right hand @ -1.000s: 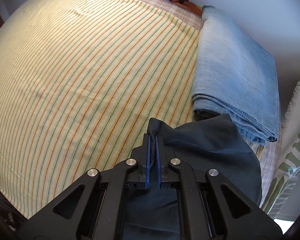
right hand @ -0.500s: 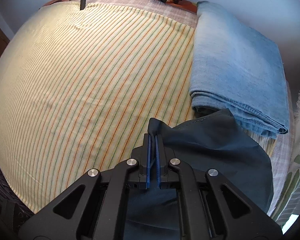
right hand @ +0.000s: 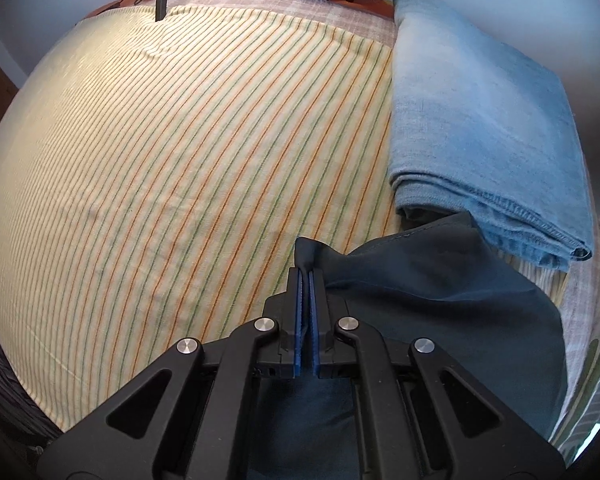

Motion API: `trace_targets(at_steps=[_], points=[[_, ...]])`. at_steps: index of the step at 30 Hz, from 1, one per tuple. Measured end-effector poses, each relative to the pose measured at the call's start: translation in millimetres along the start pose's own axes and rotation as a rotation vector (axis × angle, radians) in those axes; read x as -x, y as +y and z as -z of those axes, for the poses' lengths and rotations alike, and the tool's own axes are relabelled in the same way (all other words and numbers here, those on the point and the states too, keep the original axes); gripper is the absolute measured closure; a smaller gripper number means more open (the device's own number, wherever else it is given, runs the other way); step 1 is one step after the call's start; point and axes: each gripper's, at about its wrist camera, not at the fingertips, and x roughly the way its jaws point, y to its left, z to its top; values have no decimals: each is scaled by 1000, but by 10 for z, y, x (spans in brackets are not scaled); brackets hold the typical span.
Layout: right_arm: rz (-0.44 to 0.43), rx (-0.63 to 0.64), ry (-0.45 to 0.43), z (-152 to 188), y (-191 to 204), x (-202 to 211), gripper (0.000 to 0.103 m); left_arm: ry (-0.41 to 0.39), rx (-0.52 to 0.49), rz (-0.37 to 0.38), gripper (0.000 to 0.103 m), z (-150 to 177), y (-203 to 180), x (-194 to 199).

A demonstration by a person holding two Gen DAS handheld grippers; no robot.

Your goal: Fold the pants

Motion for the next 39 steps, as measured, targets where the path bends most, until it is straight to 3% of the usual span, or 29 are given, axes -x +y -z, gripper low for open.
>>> trace_targets(at_steps=[4, 8, 11, 13, 17, 22, 24, 26, 31, 32, 33, 34, 36, 37, 39], points=[[-60, -76, -24, -32, -128, 21, 98, 23, 3, 16, 97, 12, -37, -101], [-143, -131, -96, 163, -244, 417, 89, 74, 19, 38, 90, -23, 28, 37], [-167, -139, -164, 551, -274, 794, 88, 72, -7, 16, 89, -139, 89, 357], [-167, -141, -196, 877, -230, 975, 88, 56, -13, -3, 77, -267, 134, 512], [-161, -151, -213, 1494, -66, 1085, 88, 33, -24, -71, 75, -782, 294, 653], [-87, -108, -227, 1987, 318, 1028, 87, 87, 5, -83, 74, -1362, 523, 322], [-67, -72, -234, 2121, 495, 1002, 72, 108, 24, -89, 74, -1489, 620, 102], [-51, -42, -241, 2194, 642, 951, 65, 142, 49, -72, 74, -1596, 723, -104], [110, 42, -237, 2228, 851, 796, 65, 193, 118, -70, 74, -1691, 856, -467], [138, 63, -236, 2226, 874, 776, 71, 195, 134, -68, 74, -1707, 882, -509], [172, 90, -239, 2229, 891, 760, 85, 202, 155, -52, 74, -1719, 914, -548], [190, 115, -234, 2230, 905, 741, 87, 201, 179, -36, 75, -1726, 948, -571], [182, 133, -239, 2250, 899, 769, 93, 168, 187, -45, 81, -1747, 976, -561], [179, 136, -242, 2261, 892, 790, 93, 155, 179, -54, 100, -1753, 975, -547], [182, 148, -253, 2263, 881, 841, 95, 138, 162, -74, 102, -1767, 979, -541]])
